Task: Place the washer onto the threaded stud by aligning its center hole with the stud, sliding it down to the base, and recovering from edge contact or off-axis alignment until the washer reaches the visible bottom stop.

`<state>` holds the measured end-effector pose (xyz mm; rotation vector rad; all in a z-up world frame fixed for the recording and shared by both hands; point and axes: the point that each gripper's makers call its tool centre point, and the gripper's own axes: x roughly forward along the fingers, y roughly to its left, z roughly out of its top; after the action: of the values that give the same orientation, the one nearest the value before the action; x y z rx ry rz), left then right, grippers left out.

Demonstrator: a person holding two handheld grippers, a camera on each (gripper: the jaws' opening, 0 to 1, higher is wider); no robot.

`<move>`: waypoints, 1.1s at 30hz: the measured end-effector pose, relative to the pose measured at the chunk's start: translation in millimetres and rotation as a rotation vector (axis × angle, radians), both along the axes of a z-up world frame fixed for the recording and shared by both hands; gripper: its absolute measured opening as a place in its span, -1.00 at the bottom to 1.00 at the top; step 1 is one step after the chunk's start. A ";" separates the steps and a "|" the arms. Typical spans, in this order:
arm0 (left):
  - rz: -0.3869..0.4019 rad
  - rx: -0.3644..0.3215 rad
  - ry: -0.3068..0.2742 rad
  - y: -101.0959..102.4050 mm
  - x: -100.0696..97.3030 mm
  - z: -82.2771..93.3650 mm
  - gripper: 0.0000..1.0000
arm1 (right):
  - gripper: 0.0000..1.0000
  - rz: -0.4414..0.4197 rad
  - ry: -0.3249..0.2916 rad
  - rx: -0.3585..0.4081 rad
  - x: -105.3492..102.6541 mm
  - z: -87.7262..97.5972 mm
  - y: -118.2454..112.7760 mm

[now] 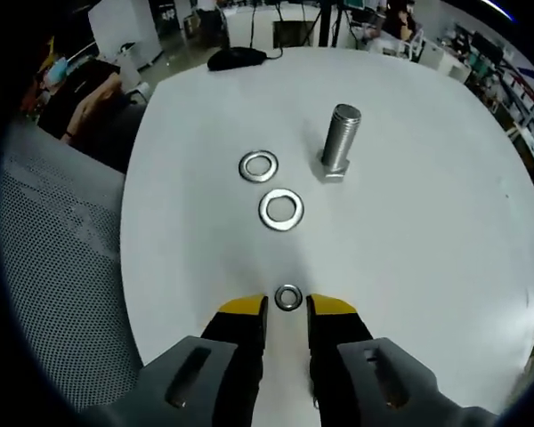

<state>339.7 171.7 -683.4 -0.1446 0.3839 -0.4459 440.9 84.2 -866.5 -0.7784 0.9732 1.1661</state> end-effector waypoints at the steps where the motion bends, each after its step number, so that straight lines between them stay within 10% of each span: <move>1: 0.000 0.000 0.000 0.0 0.0 -0.1 -0.56 | -0.68 0.002 0.000 0.001 -0.6 0.1 0.5; 33: -0.004 -0.002 -0.003 -2.4 -1.1 3.2 -0.56 | -0.73 0.016 -0.048 0.067 2.4 61.7 -20.7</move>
<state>338.6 169.3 -680.2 -0.1447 0.3810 -0.4504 443.3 63.5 -804.8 -0.7581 0.8861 1.1826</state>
